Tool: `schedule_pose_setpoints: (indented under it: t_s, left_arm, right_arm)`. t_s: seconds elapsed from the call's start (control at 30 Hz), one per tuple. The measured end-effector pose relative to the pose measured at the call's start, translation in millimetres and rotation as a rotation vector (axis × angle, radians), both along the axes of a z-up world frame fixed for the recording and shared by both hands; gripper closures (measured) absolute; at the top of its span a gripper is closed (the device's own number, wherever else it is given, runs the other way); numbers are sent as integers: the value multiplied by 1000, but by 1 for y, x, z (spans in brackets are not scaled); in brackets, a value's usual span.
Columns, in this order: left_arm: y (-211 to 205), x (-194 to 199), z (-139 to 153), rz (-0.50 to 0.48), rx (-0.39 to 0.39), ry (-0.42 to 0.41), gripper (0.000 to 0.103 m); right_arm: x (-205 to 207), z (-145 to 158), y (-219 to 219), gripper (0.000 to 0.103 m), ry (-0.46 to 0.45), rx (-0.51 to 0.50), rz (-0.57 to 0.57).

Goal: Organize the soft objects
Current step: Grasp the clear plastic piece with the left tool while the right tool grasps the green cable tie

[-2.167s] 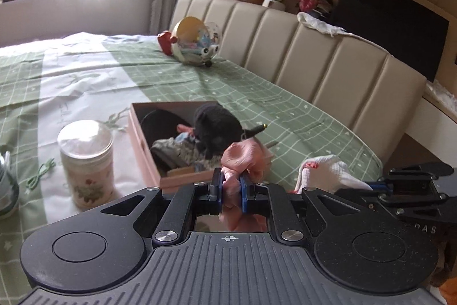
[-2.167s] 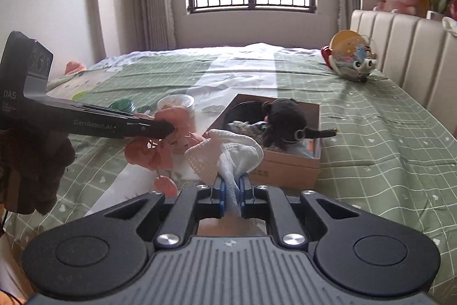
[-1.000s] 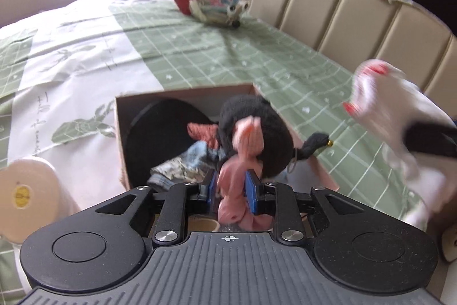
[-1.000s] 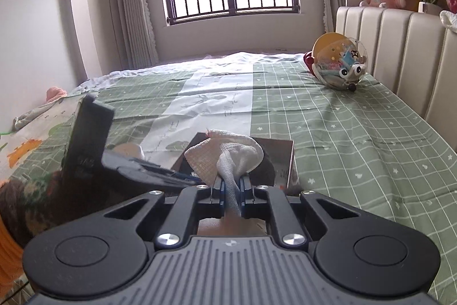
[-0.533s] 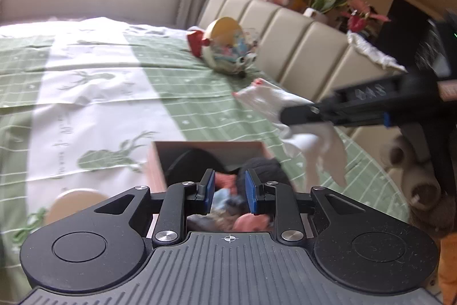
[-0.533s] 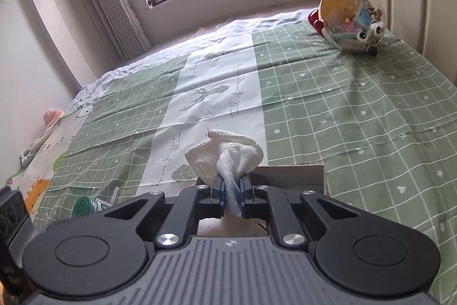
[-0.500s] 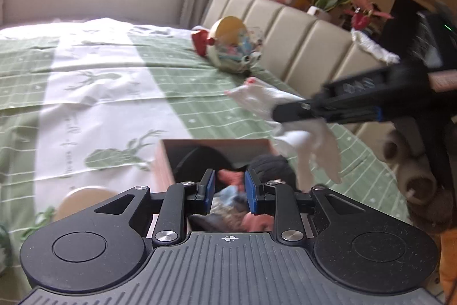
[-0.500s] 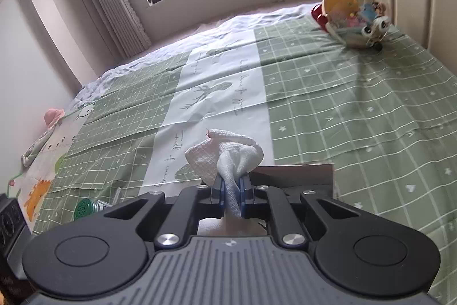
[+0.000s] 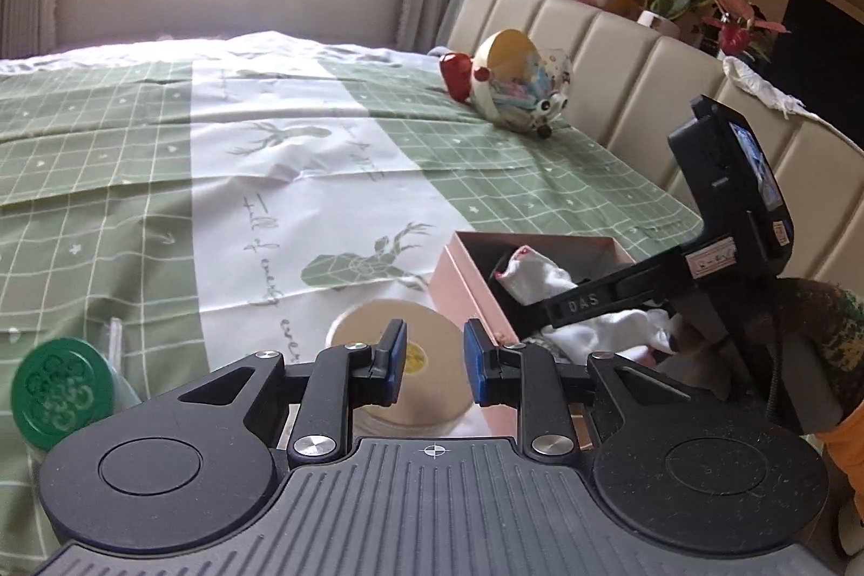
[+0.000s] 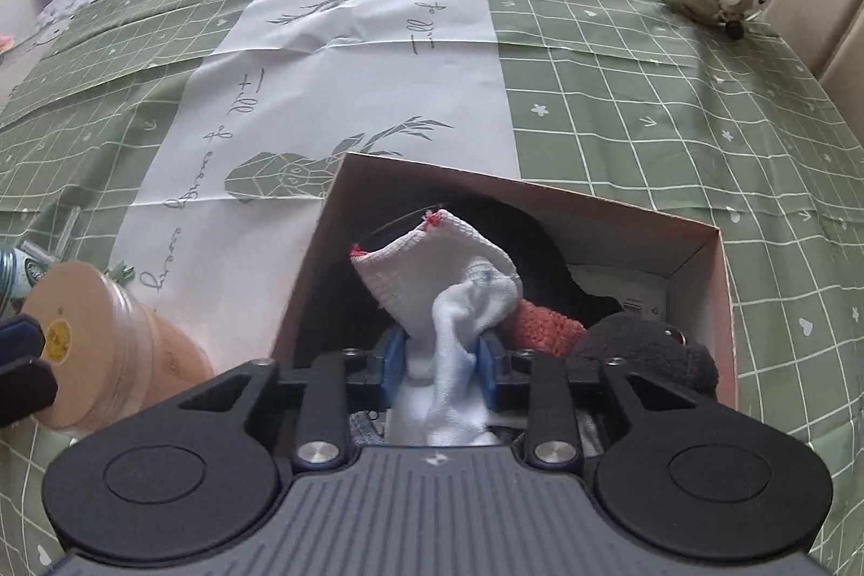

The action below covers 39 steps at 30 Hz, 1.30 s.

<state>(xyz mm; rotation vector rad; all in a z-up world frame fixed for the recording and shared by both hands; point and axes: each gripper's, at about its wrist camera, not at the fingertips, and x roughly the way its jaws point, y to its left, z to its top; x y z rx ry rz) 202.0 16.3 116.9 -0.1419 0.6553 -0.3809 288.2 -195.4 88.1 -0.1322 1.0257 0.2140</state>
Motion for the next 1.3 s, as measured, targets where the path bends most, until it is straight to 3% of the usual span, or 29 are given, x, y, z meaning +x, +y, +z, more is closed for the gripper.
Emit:
schedule_pose_setpoints:
  t_s: [0.1, 0.17, 0.3, 0.43, 0.5, 0.77, 0.87, 0.97, 1.07, 1.13, 1.3]
  left_arm:
    - [40, 8, 23, 44, 29, -52, 77]
    - [75, 24, 34, 109, 35, -32, 77]
    - [133, 72, 20, 197, 65, 148, 77]
    - [161, 110, -14, 220, 100, 356, 77]
    - [162, 124, -27, 211, 117, 427, 77]
    - [121, 164, -69, 130, 392, 607, 75]
    - [115, 169, -79, 94, 416, 619, 74]
    - [114, 165, -83, 63, 410, 592, 82]
    - [123, 152, -81, 70, 336, 530, 88]
    - [139, 145, -74, 108, 243, 491, 89]
    - [186, 116, -44, 204, 96, 374, 89]
  right_arm:
    - [-12, 32, 1, 49, -75, 24, 48]
    - [-18, 54, 1, 39, -113, 58, 85]
    - [-27, 88, 5, 37, -180, 110, 134]
    - [-29, 95, 15, 37, -198, 183, 197]
    - [-23, 89, 21, 37, -177, 216, 214]
    - [-10, 65, 40, 37, -141, 234, 256]
    - [-8, 64, 46, 37, -133, 237, 261]
    - [-10, 70, 59, 37, -140, 229, 273]
    - [-11, 78, 82, 37, -139, 226, 292]
    - [-11, 82, 98, 38, -116, 236, 302]
    - [2, 77, 142, 49, 48, 277, 300]
